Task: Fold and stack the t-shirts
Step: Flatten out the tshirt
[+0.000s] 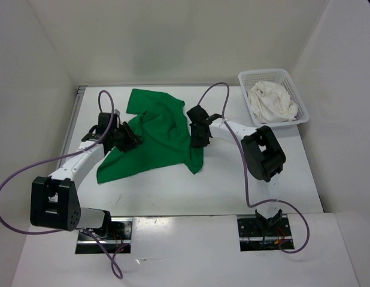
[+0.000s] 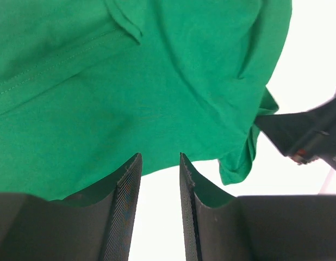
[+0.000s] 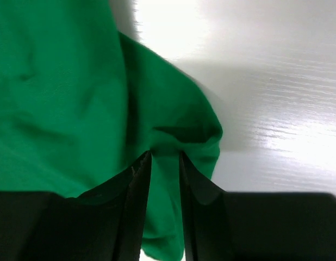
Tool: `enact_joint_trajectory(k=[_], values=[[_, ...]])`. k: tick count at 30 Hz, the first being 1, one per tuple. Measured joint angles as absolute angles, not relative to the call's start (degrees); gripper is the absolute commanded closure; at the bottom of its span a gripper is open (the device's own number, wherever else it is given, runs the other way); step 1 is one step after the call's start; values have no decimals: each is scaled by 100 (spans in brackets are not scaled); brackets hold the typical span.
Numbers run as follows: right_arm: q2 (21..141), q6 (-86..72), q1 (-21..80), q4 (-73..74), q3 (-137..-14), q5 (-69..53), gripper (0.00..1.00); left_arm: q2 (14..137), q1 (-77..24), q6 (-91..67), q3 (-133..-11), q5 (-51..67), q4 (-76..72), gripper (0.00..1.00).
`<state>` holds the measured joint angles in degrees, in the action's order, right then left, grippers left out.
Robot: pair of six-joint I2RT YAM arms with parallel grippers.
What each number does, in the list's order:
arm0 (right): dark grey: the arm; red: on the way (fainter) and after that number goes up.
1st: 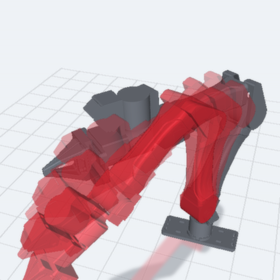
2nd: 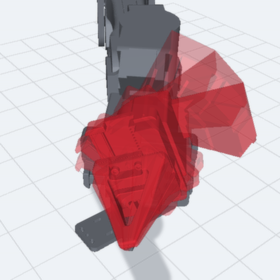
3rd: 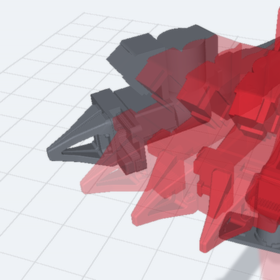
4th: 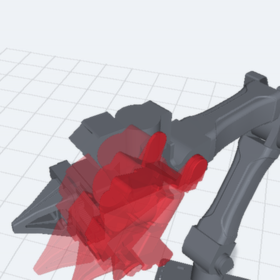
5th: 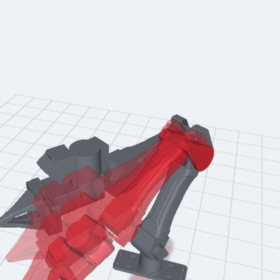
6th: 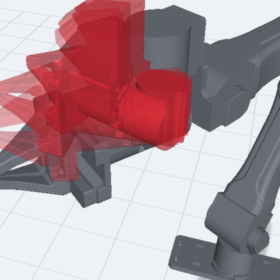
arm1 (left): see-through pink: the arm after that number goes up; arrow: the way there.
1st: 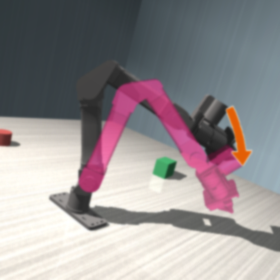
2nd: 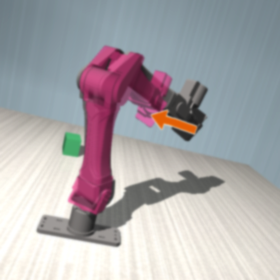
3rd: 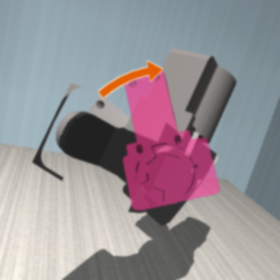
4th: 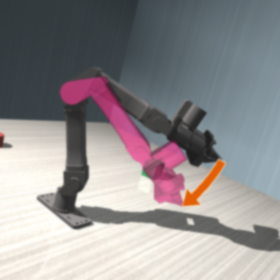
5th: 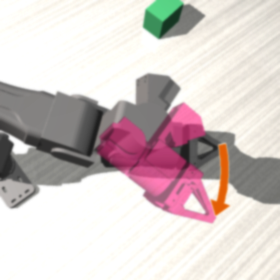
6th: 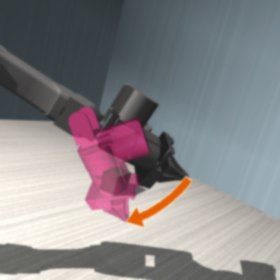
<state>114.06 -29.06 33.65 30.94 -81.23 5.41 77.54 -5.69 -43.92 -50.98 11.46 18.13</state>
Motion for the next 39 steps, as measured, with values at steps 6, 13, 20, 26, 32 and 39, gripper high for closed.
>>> enact_joint_trajectory(k=[6, 13, 20, 26, 32, 39], values=[[11660, -2904, 3391, 3190, -8302, 607, 61, 7732, -569, -4383, -5043, 1146, 1898, 59], [11684, -2961, 3426, 3216, -8364, 742, 90, 7900, -569, -4397, -4873, 1225, 1892, 59], [11583, -3055, 3382, 3210, -8289, 812, 98, 8296, -569, -4397, -4875, 1092, 1824, 59], [10676, -3148, 2991, 3177, -7481, 753, 97, 8936, -569, -4418, -4928, 1028, 1669, 59], [10401, -3221, 2742, 3092, -7293, 604, 98, 9118, -569, -4501, -5037, 1020, 1599, 59], [10143, -3420, 2178, 2869, -6482, 274, 85, 9122, -537, -4499, -5135, 854, 1599, 59]])
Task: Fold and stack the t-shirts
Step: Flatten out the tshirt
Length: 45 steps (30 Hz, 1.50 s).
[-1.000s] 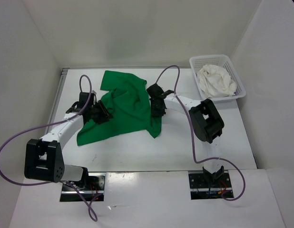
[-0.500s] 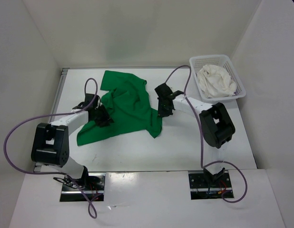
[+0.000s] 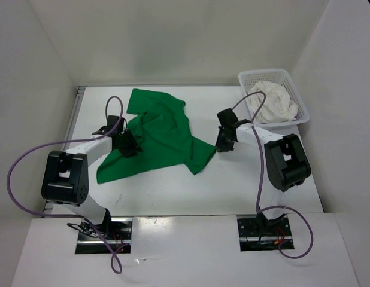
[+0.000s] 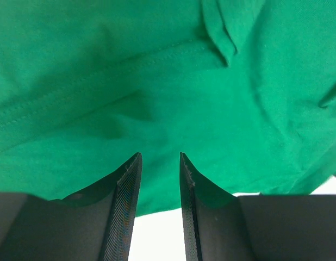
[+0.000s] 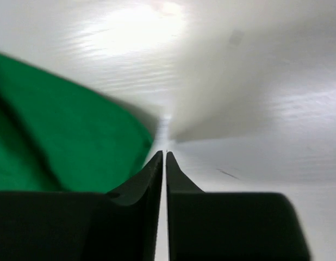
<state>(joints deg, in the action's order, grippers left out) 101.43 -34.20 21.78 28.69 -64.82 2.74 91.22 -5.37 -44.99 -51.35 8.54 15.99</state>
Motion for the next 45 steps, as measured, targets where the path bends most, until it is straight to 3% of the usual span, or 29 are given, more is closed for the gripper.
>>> enact_joint_trajectory(k=[2, 9, 20, 33, 37, 43, 45], values=[[10033, -3463, 1997, 2871, -6184, 281, 81, 9159, -528, -4499, -5146, 821, 1603, 60], [9483, -3533, 1883, 2895, -5822, 163, 49, 9767, -526, -4493, -5544, 770, 1653, 62], [10071, -3387, 1680, 2353, -6163, -419, 47, 10512, -528, -4456, -6388, 779, 1627, 65], [10451, -3428, 1608, 1804, -6156, -1085, 75, 9625, -528, -4447, -5944, 1107, 1678, 63], [10499, -3465, 1594, 1763, -6141, -1149, 95, 9509, -532, -4364, -5861, 1210, 1647, 63], [10313, -3553, 1479, 1804, -6106, -1017, 100, 10324, -589, -4342, -6211, 1149, 1680, 67], [9714, -3594, 1155, 1890, -6025, -816, 100, 10873, -666, -4348, -6796, 1120, 1684, 67]])
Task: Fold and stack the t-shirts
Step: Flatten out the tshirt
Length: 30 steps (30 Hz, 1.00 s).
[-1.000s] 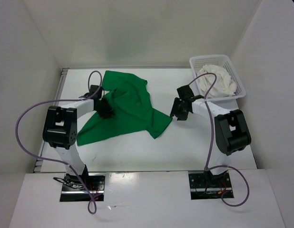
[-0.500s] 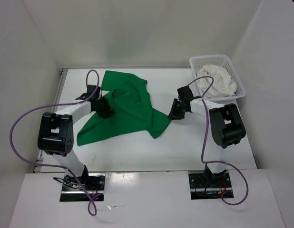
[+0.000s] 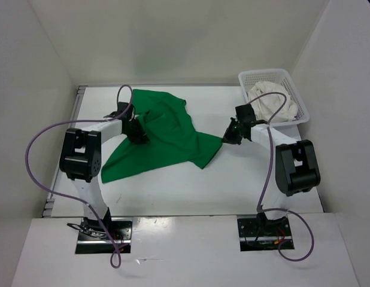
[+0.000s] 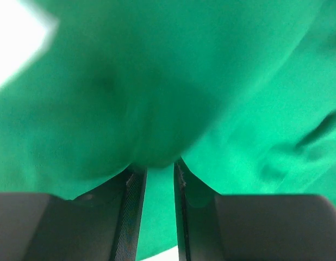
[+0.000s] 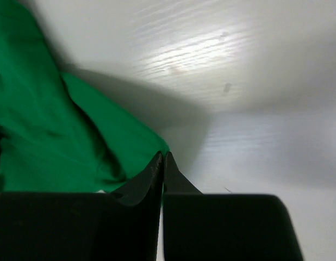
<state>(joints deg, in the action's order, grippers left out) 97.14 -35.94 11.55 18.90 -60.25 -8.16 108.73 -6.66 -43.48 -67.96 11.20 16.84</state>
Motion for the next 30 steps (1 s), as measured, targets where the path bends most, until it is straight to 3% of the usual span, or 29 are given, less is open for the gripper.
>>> enact_joint_trajectory(k=[12, 13, 16, 19, 20, 21, 22, 24, 27, 30], values=[[7830, -3948, 714, 2416, -4630, -1017, 100, 12842, -1396, -4370, -10143, 987, 2088, 69], [7782, -3988, 714, 2460, -4550, -1066, 100, 12849, -1450, -4368, -10285, 987, 2110, 66], [7760, -4066, 714, 2539, -4405, -1210, 100, 12560, -1533, -4333, -10169, 908, 2003, 56], [7762, -4066, 714, 2539, -4399, -1302, 100, 11522, -1448, -4335, -8790, 685, 1767, 55], [7765, -4062, 714, 2536, -4399, -1321, 100, 11059, -1372, -4346, -8256, 591, 1787, 60], [7767, -4060, 714, 2534, -4401, -1343, 100, 10602, -1238, -4370, -7758, 526, 1811, 92], [7776, -4053, 714, 2532, -4405, -1367, 100, 10040, -1024, -4397, -7185, 460, 1782, 100], [7793, -4032, 731, 2523, -4412, -1413, 100, 9192, -521, -4410, -6429, 322, 1750, 100], [7804, -3986, 753, 2515, -4412, -1446, 100, 8230, 375, -4488, -5568, 91, 1712, 64], [7804, -3948, 812, 2495, -4414, -1485, 100, 8058, 888, -4622, -5131, 47, 1586, 39]])
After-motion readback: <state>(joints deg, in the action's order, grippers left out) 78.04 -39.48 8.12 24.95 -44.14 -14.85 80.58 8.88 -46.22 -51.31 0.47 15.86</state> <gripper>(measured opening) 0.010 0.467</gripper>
